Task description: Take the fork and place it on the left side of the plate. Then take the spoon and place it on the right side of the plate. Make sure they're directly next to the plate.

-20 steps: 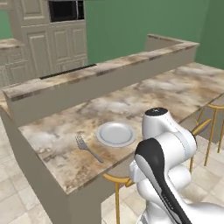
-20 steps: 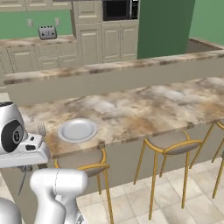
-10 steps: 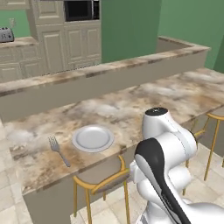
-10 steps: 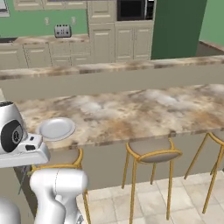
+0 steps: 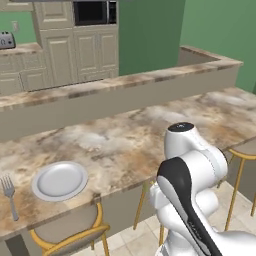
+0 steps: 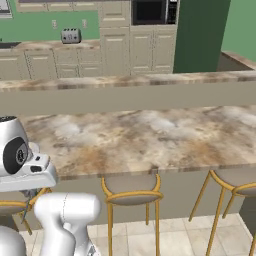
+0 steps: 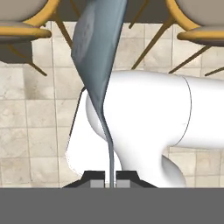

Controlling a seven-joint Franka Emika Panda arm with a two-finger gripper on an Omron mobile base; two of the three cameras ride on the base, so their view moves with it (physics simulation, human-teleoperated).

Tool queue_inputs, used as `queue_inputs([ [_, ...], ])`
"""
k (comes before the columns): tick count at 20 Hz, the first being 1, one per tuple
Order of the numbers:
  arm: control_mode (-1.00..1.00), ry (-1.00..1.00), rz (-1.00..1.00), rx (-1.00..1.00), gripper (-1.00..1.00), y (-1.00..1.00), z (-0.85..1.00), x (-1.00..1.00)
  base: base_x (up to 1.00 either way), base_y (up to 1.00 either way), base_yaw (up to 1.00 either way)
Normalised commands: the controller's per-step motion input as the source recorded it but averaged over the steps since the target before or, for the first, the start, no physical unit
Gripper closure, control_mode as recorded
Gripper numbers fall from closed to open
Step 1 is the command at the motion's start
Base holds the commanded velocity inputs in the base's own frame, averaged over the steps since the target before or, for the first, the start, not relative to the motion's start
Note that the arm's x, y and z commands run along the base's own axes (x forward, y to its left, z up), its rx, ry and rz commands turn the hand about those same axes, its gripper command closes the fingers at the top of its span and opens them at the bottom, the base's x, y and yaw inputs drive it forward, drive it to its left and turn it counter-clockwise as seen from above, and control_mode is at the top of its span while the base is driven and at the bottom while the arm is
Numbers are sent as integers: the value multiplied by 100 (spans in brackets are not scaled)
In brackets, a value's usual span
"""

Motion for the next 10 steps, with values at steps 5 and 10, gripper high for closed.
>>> queue_inputs([
  [5,-100,0,7,8,100,0,-2,40,60,-3,11],
  [10,-100,1,16,19,100,30,-9,100,0,0,0],
])
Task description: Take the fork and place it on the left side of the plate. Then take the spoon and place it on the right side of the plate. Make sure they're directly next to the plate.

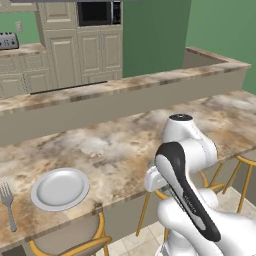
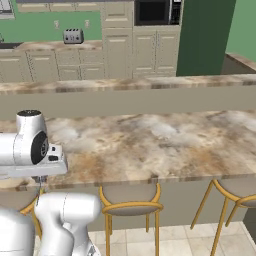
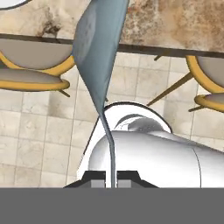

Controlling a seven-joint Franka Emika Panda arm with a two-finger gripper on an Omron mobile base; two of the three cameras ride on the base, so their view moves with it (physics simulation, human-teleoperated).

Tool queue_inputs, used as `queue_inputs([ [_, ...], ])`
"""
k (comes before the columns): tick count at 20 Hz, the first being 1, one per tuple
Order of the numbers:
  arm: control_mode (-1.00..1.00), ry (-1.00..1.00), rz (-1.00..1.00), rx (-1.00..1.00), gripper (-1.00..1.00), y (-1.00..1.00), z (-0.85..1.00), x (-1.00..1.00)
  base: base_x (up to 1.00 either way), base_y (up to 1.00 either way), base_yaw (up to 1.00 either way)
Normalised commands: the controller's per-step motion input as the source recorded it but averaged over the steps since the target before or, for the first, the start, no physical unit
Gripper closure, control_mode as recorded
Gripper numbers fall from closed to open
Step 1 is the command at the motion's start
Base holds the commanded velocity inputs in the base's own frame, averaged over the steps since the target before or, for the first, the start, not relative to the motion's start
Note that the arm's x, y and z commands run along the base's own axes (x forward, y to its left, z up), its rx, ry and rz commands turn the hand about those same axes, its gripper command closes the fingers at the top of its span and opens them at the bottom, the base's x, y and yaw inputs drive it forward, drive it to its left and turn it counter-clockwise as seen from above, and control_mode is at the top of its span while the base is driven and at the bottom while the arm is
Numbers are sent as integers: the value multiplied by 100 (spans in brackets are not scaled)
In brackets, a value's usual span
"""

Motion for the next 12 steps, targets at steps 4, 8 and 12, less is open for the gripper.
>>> queue_inputs([
  [4,-100,3,18,17,100,56,-22,96,0,0,0],
  [8,-100,2,12,7,100,94,-39,68,0,0,0],
  [12,-100,0,0,0,100,79,-30,55,0,0,0],
])
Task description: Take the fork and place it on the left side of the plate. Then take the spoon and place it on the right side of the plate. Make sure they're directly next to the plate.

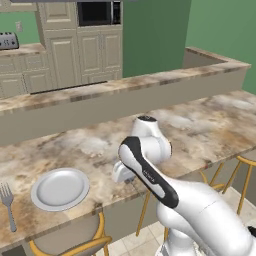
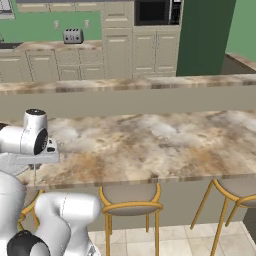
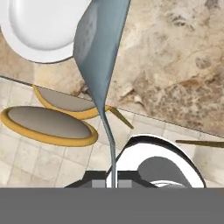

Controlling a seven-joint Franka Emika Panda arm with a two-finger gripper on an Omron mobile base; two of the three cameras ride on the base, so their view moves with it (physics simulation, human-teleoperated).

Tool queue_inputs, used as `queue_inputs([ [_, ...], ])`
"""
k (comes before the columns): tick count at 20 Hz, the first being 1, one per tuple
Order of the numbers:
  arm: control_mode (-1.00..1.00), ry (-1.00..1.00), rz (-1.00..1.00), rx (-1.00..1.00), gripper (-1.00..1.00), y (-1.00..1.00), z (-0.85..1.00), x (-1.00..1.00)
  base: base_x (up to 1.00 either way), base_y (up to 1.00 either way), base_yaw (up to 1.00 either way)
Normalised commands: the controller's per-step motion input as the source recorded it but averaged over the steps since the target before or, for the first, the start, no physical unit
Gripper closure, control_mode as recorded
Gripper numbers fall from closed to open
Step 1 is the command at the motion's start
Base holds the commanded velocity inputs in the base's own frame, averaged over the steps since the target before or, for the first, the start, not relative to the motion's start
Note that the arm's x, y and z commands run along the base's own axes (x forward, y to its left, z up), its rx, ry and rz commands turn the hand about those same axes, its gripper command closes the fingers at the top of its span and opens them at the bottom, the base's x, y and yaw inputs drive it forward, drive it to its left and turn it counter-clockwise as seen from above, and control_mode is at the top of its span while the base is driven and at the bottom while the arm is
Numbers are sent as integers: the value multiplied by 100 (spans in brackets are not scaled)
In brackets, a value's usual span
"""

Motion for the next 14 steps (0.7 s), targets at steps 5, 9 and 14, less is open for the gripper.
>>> queue_inputs([
  [5,-100,0,0,0,100,51,-21,70,0,0,0],
  [9,-100,0,0,2,100,0,-6,76,0,0,0],
  [14,-100,0,0,0,100,0,-19,62,0,0,0],
])
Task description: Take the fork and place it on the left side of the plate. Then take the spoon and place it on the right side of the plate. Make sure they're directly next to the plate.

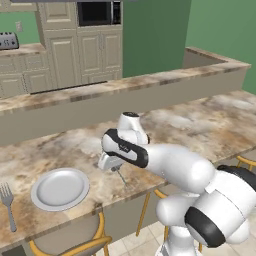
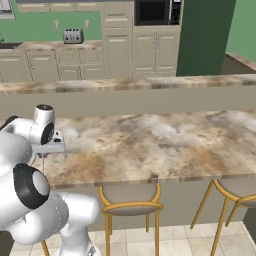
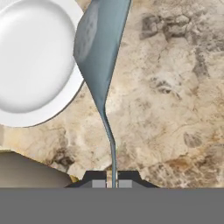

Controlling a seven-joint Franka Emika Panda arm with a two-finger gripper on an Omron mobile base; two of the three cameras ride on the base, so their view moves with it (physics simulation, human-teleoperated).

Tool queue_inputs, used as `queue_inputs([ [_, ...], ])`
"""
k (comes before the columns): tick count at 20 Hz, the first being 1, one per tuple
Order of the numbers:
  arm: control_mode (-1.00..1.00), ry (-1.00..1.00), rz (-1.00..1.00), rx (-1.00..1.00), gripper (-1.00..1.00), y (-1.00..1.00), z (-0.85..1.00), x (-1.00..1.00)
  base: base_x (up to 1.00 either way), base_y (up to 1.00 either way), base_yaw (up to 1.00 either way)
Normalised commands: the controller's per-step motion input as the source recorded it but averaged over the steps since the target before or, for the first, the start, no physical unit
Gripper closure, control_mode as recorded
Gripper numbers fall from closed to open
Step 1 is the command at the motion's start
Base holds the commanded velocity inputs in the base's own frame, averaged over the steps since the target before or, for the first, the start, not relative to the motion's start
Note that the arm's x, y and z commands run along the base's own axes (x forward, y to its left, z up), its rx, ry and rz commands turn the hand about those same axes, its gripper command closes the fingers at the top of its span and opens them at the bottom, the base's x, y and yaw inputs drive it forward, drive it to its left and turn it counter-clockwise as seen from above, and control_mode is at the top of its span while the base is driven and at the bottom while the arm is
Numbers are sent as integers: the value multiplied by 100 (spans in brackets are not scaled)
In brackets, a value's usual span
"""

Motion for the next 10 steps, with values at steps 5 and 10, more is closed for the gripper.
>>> queue_inputs([
  [5,-100,0,0,0,100,6,-34,33,0,0,0],
  [10,-100,0,-3,0,100,18,-32,1,0,0,0],
])
